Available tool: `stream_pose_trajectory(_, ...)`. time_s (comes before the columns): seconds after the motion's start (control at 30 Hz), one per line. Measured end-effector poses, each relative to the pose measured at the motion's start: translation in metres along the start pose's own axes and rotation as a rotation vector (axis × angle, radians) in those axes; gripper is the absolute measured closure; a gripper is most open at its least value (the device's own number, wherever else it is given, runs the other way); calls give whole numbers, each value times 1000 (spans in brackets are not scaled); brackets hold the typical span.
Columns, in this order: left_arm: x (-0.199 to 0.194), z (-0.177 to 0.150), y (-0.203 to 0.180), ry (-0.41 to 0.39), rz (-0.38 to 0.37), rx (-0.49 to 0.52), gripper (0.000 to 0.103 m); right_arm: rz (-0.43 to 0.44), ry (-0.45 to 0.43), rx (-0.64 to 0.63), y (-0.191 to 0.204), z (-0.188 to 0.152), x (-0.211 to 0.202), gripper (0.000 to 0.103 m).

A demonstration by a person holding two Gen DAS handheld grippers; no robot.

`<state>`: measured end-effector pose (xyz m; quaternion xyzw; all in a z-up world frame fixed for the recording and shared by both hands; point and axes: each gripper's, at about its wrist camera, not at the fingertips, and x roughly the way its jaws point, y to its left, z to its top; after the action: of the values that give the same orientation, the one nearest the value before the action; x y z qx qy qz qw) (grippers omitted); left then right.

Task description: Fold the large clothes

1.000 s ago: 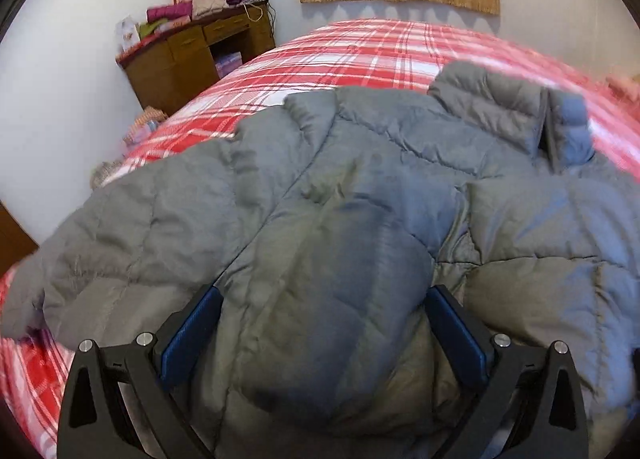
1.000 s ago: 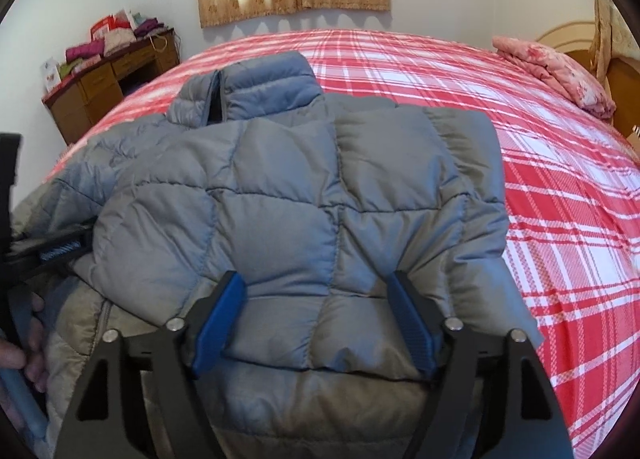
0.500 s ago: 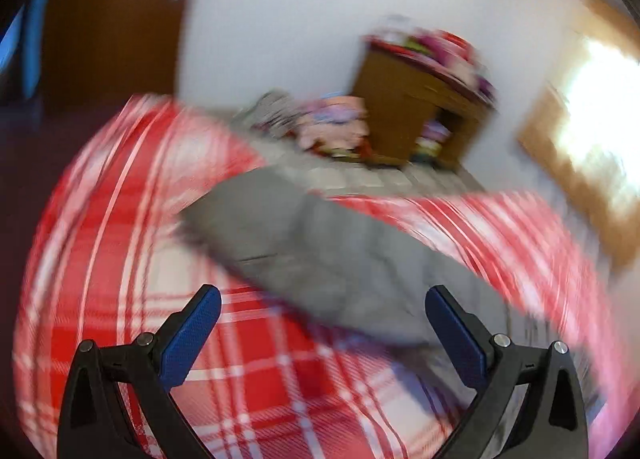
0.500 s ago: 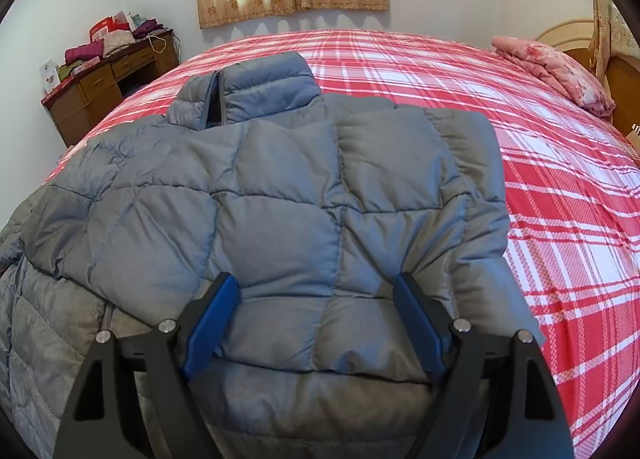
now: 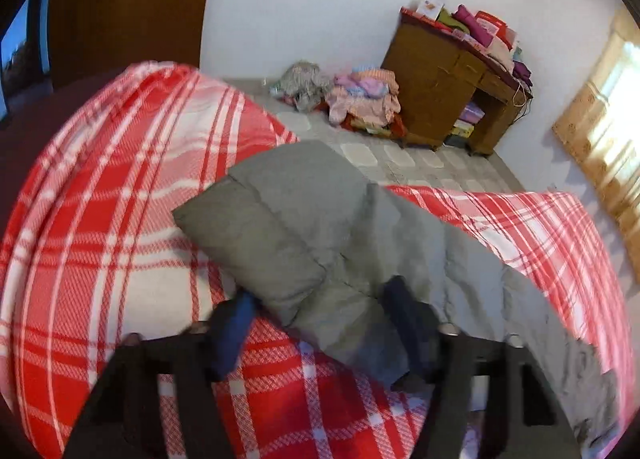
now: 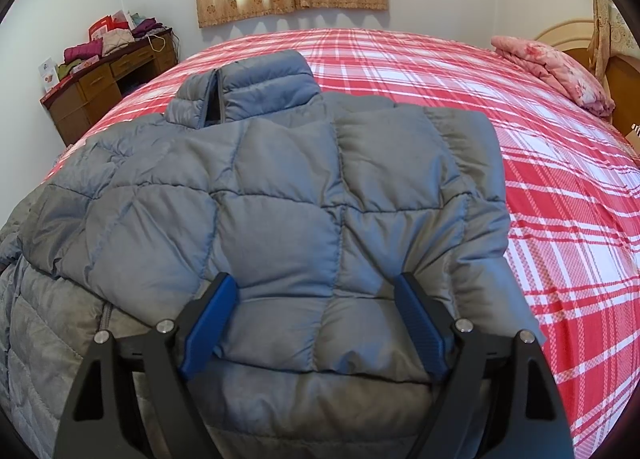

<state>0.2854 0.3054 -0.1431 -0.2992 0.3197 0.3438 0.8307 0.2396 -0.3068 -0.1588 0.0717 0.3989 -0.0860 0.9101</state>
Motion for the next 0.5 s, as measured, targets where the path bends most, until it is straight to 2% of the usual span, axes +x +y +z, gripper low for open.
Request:
stream_pose_trajectory(0.07, 11, 1, 1, 41, -72, 14, 95, 0, 0, 0, 0, 0, 0, 18)
stream_pose_trajectory(0.1, 19, 2, 1, 65, -100, 14, 95, 0, 0, 0, 0, 0, 0, 18)
stream_pose_trajectory(0.13, 17, 2, 0, 57, -86, 26, 96, 0, 0, 1, 0, 0, 0, 18)
stream_pose_trajectory(0.33, -33, 10, -41, -127, -149, 186, 96, 5, -2, 5, -1, 0, 0, 18)
stream_pose_trajectory(0.5, -79, 7, -81, -232, -263, 281, 97, 6, -3, 7, -1, -1, 1, 18)
